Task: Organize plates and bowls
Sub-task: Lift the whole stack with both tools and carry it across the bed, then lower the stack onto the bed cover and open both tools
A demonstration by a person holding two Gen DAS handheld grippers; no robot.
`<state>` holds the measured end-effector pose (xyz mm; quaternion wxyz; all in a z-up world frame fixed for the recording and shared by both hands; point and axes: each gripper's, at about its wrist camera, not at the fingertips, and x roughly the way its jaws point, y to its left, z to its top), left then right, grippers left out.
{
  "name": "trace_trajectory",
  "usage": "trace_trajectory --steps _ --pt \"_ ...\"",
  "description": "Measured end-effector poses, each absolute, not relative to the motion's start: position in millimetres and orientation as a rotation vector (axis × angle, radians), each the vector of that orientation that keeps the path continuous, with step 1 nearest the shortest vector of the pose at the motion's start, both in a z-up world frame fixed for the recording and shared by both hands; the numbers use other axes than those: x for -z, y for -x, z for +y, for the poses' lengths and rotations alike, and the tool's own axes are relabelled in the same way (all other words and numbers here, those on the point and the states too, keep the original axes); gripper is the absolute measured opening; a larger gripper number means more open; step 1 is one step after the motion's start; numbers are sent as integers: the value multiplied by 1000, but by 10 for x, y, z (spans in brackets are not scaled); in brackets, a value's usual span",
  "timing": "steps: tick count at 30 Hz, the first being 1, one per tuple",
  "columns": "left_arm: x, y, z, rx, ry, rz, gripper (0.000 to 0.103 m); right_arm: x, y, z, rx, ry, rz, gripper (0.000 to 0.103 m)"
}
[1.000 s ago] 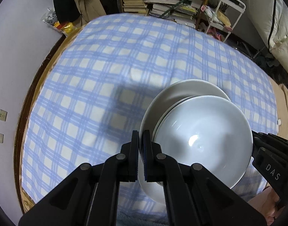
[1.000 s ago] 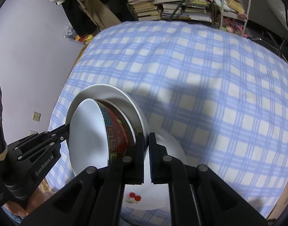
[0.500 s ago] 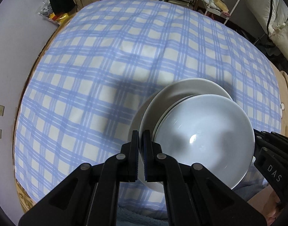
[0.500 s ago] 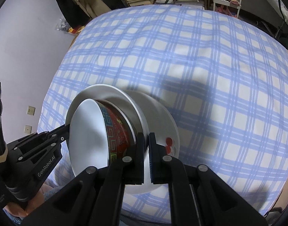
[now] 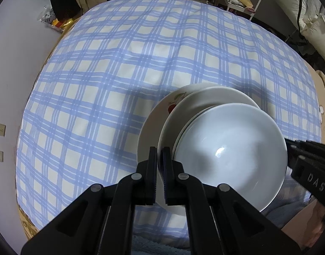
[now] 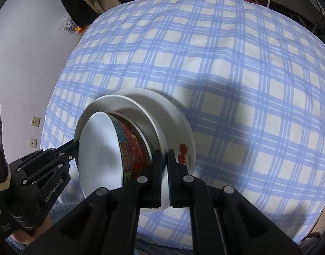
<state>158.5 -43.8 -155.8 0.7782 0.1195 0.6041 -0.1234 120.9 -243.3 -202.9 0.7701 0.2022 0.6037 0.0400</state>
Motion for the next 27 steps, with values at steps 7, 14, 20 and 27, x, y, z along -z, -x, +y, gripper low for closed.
trace_trajectory --steps 7,14,20,27 --pt "1549 -1500 -454 279 -305 1300 10 2032 -1158 -2440 -107 -436 1322 9" --pt "1358 -1463 -467 268 -354 1221 14 1922 -1128 -2497 -123 -460 1274 9" --pt "1195 -1404 -389 233 -348 1159 14 1599 -1045 -2588 -151 -480 1165 10" --pt "845 -1214 -261 190 -325 1038 25 1251 -769 -2597 -129 -385 1023 38"
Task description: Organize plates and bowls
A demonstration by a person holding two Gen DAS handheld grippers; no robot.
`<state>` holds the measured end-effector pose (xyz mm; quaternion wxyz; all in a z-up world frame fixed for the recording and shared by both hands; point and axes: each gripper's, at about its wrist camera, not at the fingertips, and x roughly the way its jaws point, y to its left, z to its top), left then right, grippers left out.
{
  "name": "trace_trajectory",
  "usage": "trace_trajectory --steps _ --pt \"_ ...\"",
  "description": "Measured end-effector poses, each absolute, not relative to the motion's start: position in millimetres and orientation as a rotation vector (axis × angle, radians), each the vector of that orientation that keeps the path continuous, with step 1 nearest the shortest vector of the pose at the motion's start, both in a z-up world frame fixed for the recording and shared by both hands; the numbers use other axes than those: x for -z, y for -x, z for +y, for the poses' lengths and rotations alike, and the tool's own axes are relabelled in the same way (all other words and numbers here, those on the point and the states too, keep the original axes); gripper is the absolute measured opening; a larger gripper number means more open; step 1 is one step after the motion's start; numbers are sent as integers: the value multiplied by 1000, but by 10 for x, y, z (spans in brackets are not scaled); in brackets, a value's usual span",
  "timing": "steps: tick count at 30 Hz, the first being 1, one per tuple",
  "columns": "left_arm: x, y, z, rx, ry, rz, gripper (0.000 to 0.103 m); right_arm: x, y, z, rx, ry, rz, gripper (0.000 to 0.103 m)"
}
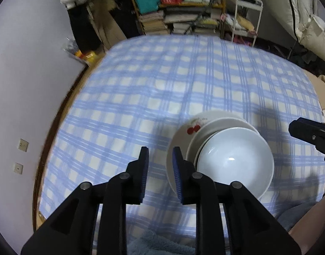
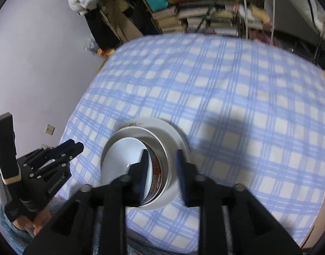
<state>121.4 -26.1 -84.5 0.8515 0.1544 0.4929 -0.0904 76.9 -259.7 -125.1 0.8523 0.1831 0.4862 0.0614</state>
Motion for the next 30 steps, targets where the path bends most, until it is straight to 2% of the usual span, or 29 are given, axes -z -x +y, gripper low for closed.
trace_trajectory --steps 2,4,8,12,19,22,30 --pt "676 -1096 -220 185 -321 968 32 1126 -666 -2581 -113 -348 966 44" --pt "548 -983 -202 173 -341 891 47 1024 -564 -2605 -101 -323 917 52" --pt "399 -821 -171 181 -354 806 54 835 -351 -2563 -78 -272 810 60" --pt "304 -668 -151 186 -354 732 71 736 -175 -2557 -41 -249 733 70" --pt "234 -397 -97 174 -301 634 82 617 101 -2457 40 -148 602 99" --pt "235 -277 -47 151 -297 602 84 577 186 -2419 66 -129 569 103" --pt "118 -98 90 148 -244 541 91 553 322 -2354 63 -97 526 103"
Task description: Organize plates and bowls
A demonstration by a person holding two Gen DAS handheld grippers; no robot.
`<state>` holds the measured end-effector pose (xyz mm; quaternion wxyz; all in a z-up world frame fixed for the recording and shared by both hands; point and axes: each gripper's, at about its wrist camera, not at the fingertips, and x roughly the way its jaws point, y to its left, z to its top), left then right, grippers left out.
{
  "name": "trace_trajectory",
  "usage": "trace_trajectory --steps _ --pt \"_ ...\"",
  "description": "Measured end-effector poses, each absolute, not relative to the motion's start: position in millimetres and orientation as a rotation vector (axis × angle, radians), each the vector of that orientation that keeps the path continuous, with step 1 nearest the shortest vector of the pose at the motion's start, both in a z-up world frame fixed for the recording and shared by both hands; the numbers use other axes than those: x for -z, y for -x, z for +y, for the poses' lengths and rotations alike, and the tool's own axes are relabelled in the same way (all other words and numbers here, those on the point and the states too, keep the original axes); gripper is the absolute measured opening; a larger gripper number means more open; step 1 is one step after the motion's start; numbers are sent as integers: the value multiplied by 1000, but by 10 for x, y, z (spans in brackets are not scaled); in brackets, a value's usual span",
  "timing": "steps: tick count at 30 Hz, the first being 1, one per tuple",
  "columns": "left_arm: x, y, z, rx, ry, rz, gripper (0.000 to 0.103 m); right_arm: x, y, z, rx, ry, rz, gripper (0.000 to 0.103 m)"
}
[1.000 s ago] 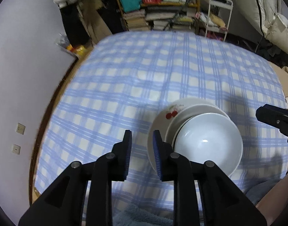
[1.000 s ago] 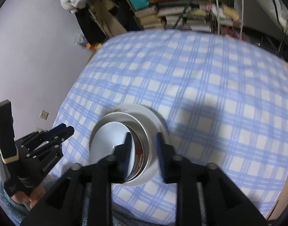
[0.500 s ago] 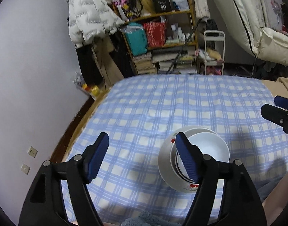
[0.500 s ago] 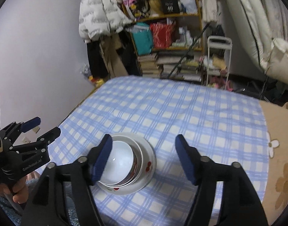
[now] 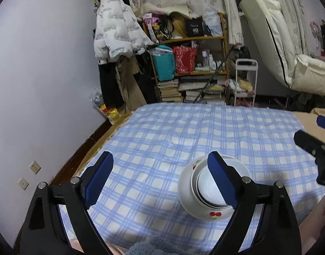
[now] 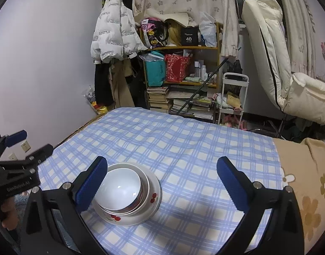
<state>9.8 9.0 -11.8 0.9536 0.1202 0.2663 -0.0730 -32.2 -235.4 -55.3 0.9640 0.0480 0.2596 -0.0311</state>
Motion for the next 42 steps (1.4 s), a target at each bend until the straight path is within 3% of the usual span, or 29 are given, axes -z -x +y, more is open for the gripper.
trace_trajectory --steps 4,42 --pt "69 -1 111 163 -239 506 95 545 380 -2331 70 -88 512 103" --pt "58 15 128 149 -238 497 96 558 391 -2378 79 -88 518 103"
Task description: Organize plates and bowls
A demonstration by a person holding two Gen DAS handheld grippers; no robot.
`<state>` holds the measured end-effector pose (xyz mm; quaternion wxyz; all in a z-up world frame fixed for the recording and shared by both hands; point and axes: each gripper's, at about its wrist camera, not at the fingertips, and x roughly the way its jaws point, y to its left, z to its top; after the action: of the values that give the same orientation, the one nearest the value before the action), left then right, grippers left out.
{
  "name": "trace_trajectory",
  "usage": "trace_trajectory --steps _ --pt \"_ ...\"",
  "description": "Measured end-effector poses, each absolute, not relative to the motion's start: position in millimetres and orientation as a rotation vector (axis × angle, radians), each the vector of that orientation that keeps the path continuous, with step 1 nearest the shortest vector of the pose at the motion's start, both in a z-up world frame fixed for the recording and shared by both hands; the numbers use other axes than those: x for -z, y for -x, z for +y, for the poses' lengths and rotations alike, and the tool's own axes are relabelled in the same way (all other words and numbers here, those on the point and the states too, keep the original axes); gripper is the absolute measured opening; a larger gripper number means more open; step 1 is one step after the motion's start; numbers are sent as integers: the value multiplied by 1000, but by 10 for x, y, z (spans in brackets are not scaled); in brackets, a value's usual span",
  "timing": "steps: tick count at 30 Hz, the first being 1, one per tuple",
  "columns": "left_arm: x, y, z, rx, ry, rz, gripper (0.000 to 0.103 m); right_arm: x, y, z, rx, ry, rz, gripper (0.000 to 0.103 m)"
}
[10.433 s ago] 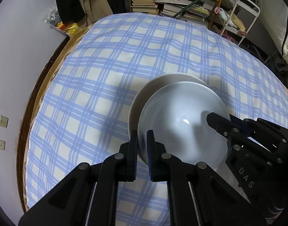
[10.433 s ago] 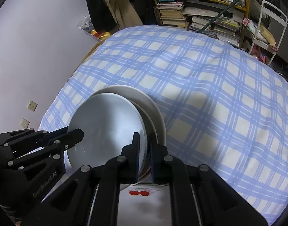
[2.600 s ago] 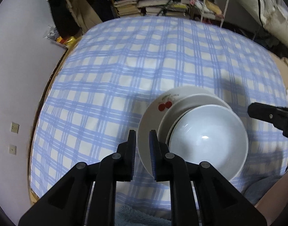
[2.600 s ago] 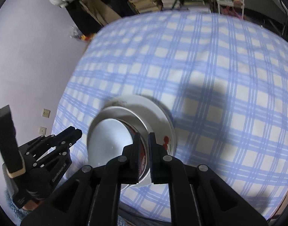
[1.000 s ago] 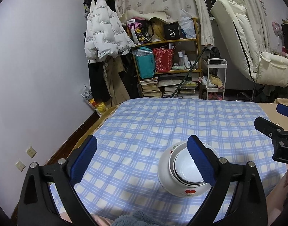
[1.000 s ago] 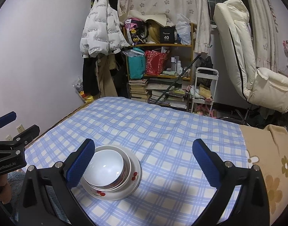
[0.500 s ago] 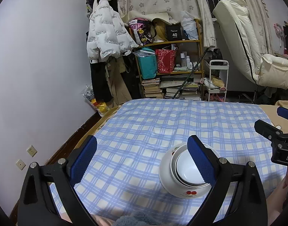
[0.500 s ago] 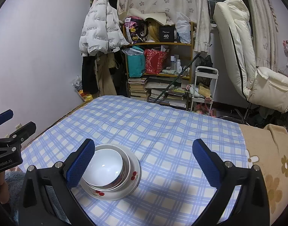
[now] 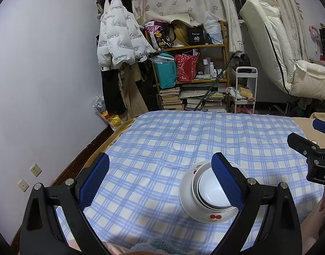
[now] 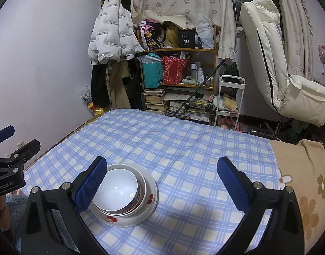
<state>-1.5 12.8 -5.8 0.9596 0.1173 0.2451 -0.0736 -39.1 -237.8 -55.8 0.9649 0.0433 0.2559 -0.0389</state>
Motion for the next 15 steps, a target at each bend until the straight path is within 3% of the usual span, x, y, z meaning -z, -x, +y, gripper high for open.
trace_trajectory --steps 15 --pt "96 3 92 146 -246 503 96 554 391 -2379 80 -89 518 103"
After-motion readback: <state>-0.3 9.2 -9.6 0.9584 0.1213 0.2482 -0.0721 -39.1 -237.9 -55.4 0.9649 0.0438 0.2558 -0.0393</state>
